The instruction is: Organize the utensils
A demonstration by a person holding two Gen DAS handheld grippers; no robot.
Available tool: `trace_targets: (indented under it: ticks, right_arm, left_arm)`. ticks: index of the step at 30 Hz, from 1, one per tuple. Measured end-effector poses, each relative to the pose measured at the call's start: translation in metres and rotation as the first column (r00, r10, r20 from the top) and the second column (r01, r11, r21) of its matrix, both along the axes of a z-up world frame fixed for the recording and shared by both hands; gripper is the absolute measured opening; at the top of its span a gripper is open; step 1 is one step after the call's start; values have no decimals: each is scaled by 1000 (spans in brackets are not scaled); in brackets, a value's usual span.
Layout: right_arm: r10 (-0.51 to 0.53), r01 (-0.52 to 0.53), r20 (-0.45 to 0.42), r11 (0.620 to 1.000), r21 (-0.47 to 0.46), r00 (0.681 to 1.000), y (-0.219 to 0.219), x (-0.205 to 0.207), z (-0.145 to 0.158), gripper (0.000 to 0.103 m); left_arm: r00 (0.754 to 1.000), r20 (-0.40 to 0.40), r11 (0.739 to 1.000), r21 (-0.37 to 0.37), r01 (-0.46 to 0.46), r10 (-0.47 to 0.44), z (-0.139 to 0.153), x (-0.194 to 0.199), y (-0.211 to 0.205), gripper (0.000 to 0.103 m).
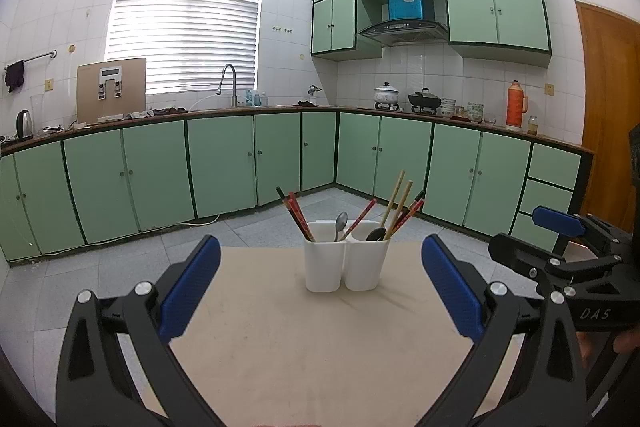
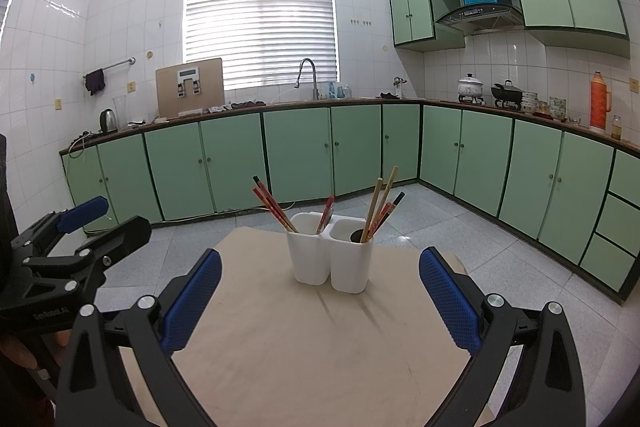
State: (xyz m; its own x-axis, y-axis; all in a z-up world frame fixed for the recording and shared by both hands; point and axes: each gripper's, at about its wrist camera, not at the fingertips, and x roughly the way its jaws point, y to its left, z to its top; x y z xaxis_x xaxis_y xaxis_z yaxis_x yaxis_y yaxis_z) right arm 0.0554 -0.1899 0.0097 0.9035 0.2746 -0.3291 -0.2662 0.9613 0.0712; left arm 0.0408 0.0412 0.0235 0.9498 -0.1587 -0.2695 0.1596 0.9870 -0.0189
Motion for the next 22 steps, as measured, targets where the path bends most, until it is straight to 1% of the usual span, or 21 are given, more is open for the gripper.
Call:
trace_targets:
  ticks: [22]
  right_arm:
    - [1, -1, -12, 1000, -2, 1000, -5, 0, -9, 97]
  left_arm:
    - [1000, -15, 1000, -9, -2, 2, -2, 2, -2, 98]
